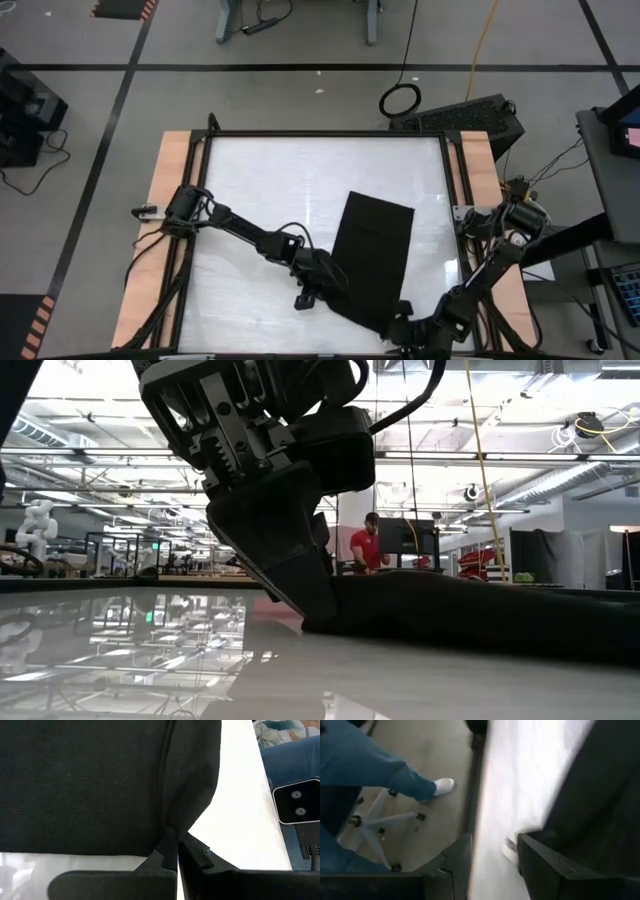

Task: Roll towel into tight, uniform cylinder
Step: Roll the black towel

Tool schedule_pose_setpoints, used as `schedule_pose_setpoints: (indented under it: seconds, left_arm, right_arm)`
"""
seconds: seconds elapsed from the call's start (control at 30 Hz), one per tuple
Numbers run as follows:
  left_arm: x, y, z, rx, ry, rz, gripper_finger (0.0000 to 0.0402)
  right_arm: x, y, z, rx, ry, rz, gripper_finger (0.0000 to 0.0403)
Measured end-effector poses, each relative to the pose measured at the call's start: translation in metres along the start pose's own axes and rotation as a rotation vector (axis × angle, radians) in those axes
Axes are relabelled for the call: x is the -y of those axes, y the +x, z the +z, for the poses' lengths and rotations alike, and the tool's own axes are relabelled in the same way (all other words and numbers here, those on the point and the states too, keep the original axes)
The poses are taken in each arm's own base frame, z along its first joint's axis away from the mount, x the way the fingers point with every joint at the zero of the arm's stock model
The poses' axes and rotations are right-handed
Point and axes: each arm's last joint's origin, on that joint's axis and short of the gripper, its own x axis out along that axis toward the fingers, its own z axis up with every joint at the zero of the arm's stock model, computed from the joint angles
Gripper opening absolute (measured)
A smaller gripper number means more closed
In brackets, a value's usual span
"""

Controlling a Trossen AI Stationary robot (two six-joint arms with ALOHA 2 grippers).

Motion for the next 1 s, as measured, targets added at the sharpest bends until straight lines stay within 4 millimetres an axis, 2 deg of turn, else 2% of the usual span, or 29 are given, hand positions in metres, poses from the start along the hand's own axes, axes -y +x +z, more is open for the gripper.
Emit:
schedule_pose_setpoints:
  seconds: [0.1, 0.2, 0.37, 0.57, 1.0]
  left_arm:
    - [0.000, 0.000, 0.000, 0.000, 0.000, -0.001, 0.0000]
    - [0.000, 0.000, 0.000, 0.001, 0.000, -0.001, 0.0000]
    - [0.000, 0.000, 0.000, 0.003, 0.000, -0.002, 0.0000]
    - [0.000, 0.000, 0.000, 0.002, 0.001, -0.007, 0.0000]
    - [0.000, 0.000, 0.000, 0.001, 0.001, -0.010, 0.0000]
  right_arm:
    - [-0.012, -0.005, 0.015, 0.029, -0.106, 0.021, 0.0148]
    - [-0.014, -0.007, 0.026, 0.059, -0.207, -0.020, 0.0148]
    - [0.005, 0.001, 0.037, 0.016, -0.235, -0.086, 0.0148]
    - [0.024, 0.013, 0.046, -0.102, -0.213, -0.025, 0.0148]
    - [0.033, 0.012, 0.035, -0.357, -0.108, 0.045, 0.0148]
